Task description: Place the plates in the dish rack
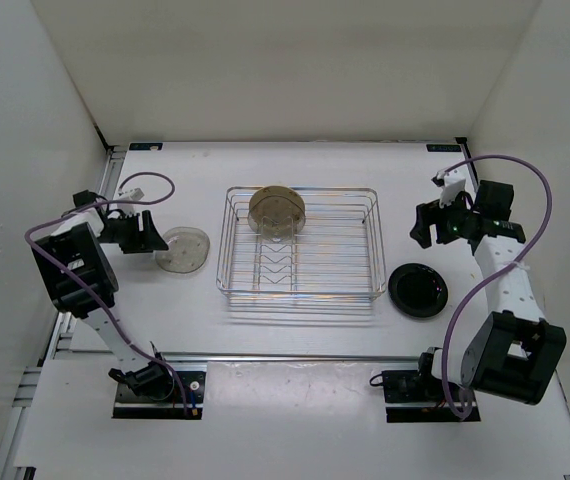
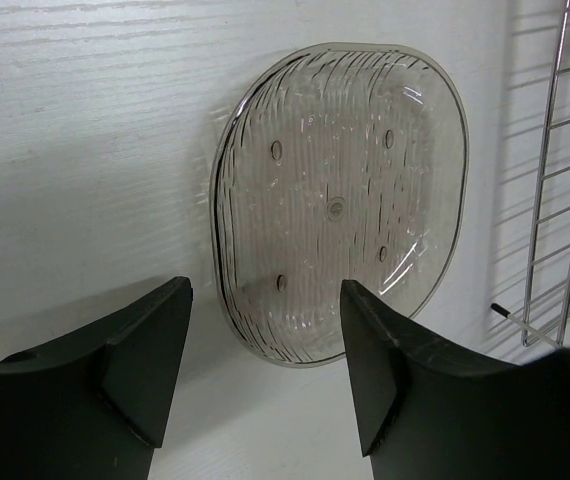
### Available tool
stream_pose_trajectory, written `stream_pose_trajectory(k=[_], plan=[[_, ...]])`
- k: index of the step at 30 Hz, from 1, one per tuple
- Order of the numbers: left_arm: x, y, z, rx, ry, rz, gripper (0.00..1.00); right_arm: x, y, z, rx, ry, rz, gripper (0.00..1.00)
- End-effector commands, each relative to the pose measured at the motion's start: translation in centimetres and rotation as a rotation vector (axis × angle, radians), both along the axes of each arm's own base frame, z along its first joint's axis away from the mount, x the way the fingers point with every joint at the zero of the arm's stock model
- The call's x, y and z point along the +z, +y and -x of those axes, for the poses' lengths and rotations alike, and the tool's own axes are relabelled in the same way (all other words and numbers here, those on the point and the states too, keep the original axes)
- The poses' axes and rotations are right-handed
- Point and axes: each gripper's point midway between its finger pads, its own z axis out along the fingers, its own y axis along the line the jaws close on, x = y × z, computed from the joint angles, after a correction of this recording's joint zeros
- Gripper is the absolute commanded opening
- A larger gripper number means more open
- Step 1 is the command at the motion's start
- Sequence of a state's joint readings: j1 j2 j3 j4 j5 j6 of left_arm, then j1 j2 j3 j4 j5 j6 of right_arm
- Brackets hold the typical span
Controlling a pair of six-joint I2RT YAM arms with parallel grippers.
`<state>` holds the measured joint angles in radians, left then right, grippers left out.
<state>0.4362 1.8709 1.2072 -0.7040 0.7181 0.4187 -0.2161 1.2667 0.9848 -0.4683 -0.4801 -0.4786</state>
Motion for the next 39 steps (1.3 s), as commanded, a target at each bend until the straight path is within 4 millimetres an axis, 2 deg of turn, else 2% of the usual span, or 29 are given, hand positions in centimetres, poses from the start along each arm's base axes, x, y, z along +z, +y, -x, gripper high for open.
stream_pose_trajectory(k=[1, 11, 16, 26, 31, 37, 39], plan=[[1.0, -0.1, -0.5, -0.032, -0.019, 0.001, 0.71, 1.9, 0.3, -0.2, 0.018, -0.075, -0.016, 0.83], [0.5, 0.4, -0.3, -0.038, 0.025, -0.021, 0.71, 2.3, 0.1, -0.1, 0.008, -0.084, -0.033, 0.83], [-0.1, -0.1, 0.0, -0.055, 0.060, -0.025, 0.70, 2.3, 0.0, 0.2, 0.007, -0.085, -0.040, 0.83], [-0.2, -0.2, -0.8, -0.062, 0.064, -0.043, 0.69, 2.4, -0.6, 0.2, -0.006, -0.089, -0.052, 0.83], [-0.7, -0.5, -0.7, -0.072, 0.086, -0.044, 0.62, 2.5, -1.1, 0.2, -0.020, -0.091, -0.057, 0.83], [-1.2, -0.6, -0.4, -0.086, 0.106, -0.060, 0.60, 2.9, -1.1, 0.4, -0.015, -0.103, -0.066, 0.83], [-1.6, -0.6, 0.0, -0.085, 0.128, -0.060, 0.55, 2.9, -0.9, 0.4, -0.009, -0.105, -0.073, 0.83]])
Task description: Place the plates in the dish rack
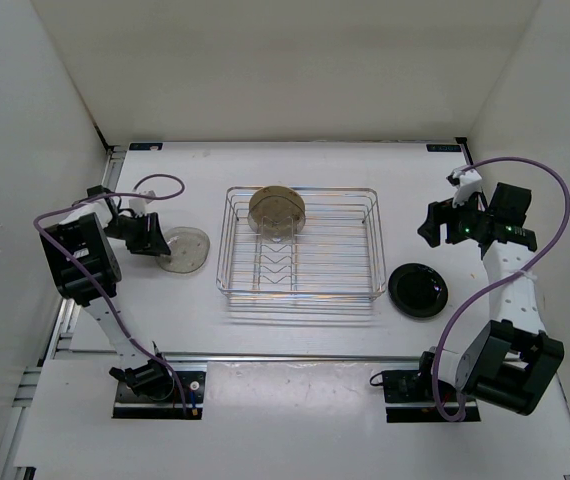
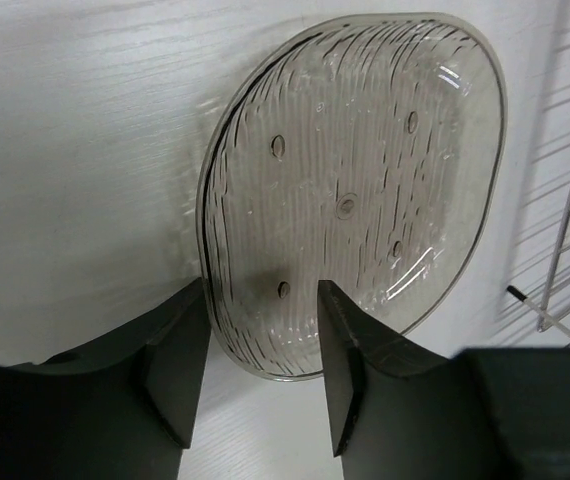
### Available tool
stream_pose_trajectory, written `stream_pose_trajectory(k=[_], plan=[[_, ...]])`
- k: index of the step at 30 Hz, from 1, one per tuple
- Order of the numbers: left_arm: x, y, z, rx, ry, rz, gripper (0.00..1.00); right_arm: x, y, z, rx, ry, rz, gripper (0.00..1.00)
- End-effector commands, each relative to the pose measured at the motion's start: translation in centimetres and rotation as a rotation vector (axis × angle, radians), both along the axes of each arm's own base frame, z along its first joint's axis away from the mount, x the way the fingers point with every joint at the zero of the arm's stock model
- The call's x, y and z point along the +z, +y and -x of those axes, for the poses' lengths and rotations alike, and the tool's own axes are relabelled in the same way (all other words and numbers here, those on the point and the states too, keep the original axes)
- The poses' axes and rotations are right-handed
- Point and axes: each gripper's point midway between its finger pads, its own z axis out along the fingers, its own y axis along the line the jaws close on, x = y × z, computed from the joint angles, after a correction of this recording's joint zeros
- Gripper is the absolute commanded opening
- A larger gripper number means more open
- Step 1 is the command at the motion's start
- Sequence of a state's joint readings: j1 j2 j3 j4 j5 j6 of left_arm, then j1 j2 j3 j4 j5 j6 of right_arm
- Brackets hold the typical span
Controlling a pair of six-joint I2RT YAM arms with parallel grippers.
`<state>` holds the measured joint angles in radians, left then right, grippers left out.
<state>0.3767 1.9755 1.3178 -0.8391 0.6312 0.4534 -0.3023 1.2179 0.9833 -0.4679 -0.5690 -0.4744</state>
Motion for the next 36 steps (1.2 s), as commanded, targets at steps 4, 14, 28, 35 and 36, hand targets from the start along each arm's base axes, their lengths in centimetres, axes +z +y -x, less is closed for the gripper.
stream_pose_trajectory(k=[4, 14, 28, 35, 36], plan=[[0.1, 0.0, -0.1, -0.025, 0.005, -0.023, 0.40, 1.0, 0.2, -0.1, 0.014, -0.047, -0.026, 0.83], [-0.5, 0.5, 0.1, -0.029, 0.023, -0.057, 0.16, 1.0, -0.1, -0.1, 0.005, -0.047, -0.025, 0.83], [1.6, 1.5, -0.8, -0.015, -0.057, -0.167, 0.10, 0.8, -0.3, 0.3, -0.004, -0.039, -0.028, 0.83], [9.6, 3.6, -3.5, 0.042, -0.257, -0.264, 0.10, 0.9, -0.1, 0.3, 0.003, -0.041, -0.034, 0.83], [11.3, 3.7, -3.8, 0.046, -0.303, -0.281, 0.10, 0.9, -0.1, 0.3, 0.003, -0.041, -0.034, 0.83]])
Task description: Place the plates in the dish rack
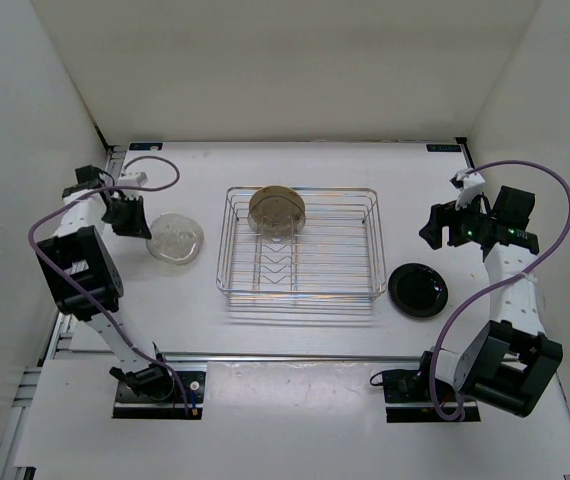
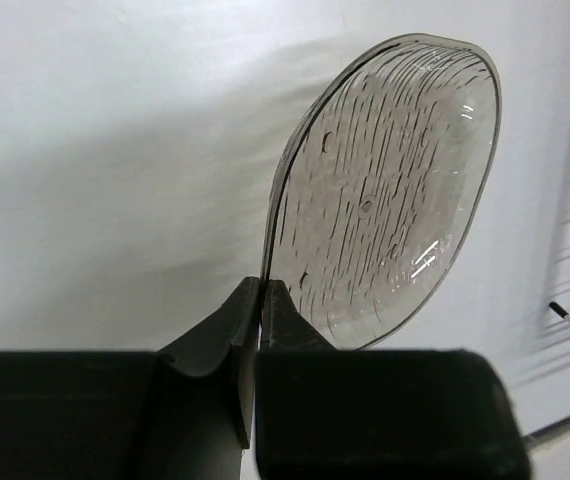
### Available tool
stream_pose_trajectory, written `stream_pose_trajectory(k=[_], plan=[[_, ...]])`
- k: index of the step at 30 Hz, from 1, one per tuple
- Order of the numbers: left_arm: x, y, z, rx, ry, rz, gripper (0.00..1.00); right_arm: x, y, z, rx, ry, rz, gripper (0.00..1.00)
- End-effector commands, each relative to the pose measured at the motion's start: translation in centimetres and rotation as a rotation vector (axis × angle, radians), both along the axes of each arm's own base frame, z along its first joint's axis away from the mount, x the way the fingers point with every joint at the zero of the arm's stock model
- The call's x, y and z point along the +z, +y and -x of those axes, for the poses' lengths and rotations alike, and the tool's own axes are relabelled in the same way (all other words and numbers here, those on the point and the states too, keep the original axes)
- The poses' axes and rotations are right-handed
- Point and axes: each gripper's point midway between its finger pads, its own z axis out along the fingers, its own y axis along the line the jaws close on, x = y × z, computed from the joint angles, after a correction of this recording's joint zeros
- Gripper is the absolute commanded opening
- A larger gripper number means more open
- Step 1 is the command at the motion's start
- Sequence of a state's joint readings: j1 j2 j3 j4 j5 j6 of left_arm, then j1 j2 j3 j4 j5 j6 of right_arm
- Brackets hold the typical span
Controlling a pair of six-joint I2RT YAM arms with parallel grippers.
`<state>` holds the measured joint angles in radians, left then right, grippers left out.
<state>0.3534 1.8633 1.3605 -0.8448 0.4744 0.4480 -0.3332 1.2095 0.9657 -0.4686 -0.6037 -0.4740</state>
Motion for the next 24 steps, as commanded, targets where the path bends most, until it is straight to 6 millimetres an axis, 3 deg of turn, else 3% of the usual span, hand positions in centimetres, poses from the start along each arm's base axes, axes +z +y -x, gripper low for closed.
stream_pose_trajectory(k=[1, 8, 10, 15, 16, 19, 20, 23, 24], plan=[[9.2, 1.5, -2.8, 0.023, -0.252, -0.094, 0.10, 1.1, 0.2, -0.1, 0.008, -0.043, -0.008, 0.83], [17.7, 1.6, -2.9, 0.042, -0.462, -0.169, 0.10, 1.2, 0.6, 0.4, 0.015, -0.053, -0.011, 0.83], [19.8, 2.3, -2.4, 0.070, -0.516, -0.236, 0.10, 0.8, 0.6, 0.6, 0.015, -0.043, -0.014, 0.83], [24.3, 1.4, -1.9, 0.031, -0.642, -0.362, 0.10, 0.6, 0.9, 1.0, 0.026, -0.041, -0.016, 0.83], [25.7, 0.3, -1.7, 0.003, -0.680, -0.385, 0.10, 0.6, 0.9, 1.0, 0.026, -0.041, -0.016, 0.83], [28.5, -0.5, -1.9, -0.033, -0.770, -0.492, 0.10, 0.6, 0.9, 1.0, 0.026, -0.041, -0.016, 0.83], [28.8, -2.2, -1.9, -0.079, -0.788, -0.499, 0.10, 0.6, 0.9, 1.0, 0.026, -0.041, -0.016, 0.83], [31.7, -4.0, -2.2, -0.129, -0.871, -0.575, 0.10, 0.3, 0.9, 1.1, 0.026, -0.032, -0.020, 0.83], [32.4, -5.4, -2.4, -0.167, -0.898, -0.609, 0.10, 0.3, 0.9, 1.1, 0.026, -0.032, -0.020, 0.83]])
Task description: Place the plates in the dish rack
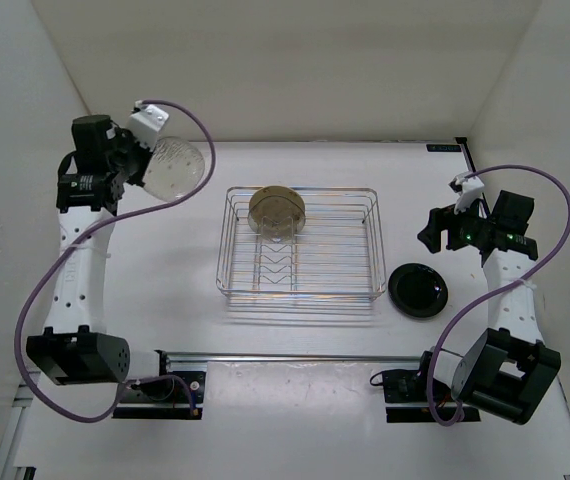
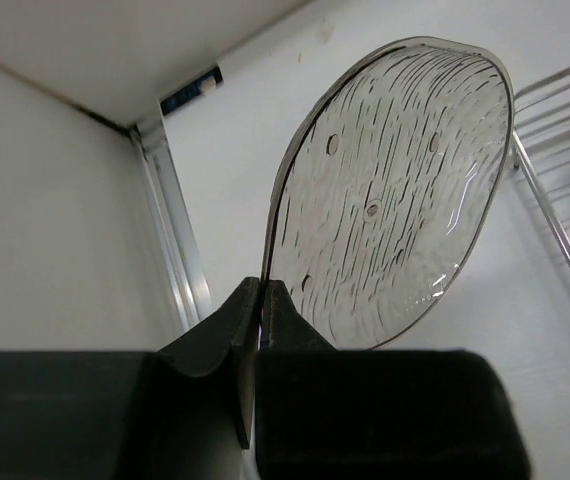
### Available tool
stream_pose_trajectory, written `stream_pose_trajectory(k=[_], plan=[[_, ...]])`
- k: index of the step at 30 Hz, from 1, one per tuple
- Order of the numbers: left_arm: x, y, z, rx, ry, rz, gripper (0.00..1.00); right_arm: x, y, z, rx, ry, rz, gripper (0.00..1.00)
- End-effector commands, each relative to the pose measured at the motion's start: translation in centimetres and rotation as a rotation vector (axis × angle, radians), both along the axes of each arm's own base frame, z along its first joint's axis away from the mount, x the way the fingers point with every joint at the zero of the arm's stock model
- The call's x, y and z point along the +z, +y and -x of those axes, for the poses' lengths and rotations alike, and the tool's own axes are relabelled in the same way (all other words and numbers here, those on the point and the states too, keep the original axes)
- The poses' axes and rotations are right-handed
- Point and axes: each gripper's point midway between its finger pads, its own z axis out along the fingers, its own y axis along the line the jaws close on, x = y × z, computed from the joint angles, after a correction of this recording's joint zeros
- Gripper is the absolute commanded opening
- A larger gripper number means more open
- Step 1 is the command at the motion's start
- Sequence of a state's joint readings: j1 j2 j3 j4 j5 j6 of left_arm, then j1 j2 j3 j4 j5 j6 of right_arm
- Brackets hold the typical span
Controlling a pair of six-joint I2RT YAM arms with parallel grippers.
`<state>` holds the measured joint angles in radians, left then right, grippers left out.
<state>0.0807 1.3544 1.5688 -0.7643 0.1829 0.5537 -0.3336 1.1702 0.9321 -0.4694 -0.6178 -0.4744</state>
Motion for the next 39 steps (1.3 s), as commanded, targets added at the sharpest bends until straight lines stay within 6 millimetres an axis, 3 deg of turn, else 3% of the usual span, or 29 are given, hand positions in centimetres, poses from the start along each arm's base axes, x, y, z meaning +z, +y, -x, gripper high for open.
stream_pose_trajectory(k=[1, 2, 5, 6, 8, 9, 16, 22, 27, 39], plan=[[6.0, -1.7, 0.2, -0.025, -0.176, -0.149, 0.10, 0.6, 0.3, 0.3, 0.010, -0.030, -0.003, 0.83], [7.2, -3.5, 0.0, -0.066, -0.217, -0.161, 0.10, 0.1, 0.3, 0.5, 0.015, -0.025, 0.001, 0.83], [8.4, -5.5, -0.1, -0.101, -0.254, -0.246, 0.10, -0.1, 0.0, 0.7, -0.001, -0.020, 0.016, 0.83], [8.1, -7.4, -0.1, -0.149, -0.253, -0.260, 0.10, 0.0, -0.1, 0.5, 0.003, -0.032, 0.026, 0.83], [8.3, -8.7, -0.2, -0.174, -0.259, -0.333, 0.10, 0.0, -0.1, 0.5, 0.003, -0.032, 0.026, 0.83], [7.9, -10.6, -0.2, -0.221, -0.257, -0.349, 0.10, -0.1, -0.2, 0.5, -0.003, -0.030, 0.032, 0.83], [6.4, -15.9, 0.1, -0.356, -0.268, -0.509, 0.10, -0.2, -0.3, 0.3, -0.008, -0.026, 0.025, 0.83], [4.0, -19.3, -0.1, -0.446, -0.247, -0.601, 0.10, -0.6, -0.3, 0.0, -0.013, -0.014, 0.015, 0.83], [0.6, -22.1, -0.7, -0.523, -0.211, -0.632, 0.10, -0.9, -0.6, 0.1, -0.022, -0.012, 0.015, 0.83], [-2.1, -25.9, -0.9, -0.607, -0.207, -0.652, 0.10, -0.2, -1.3, 0.1, -0.036, -0.038, -0.003, 0.83]])
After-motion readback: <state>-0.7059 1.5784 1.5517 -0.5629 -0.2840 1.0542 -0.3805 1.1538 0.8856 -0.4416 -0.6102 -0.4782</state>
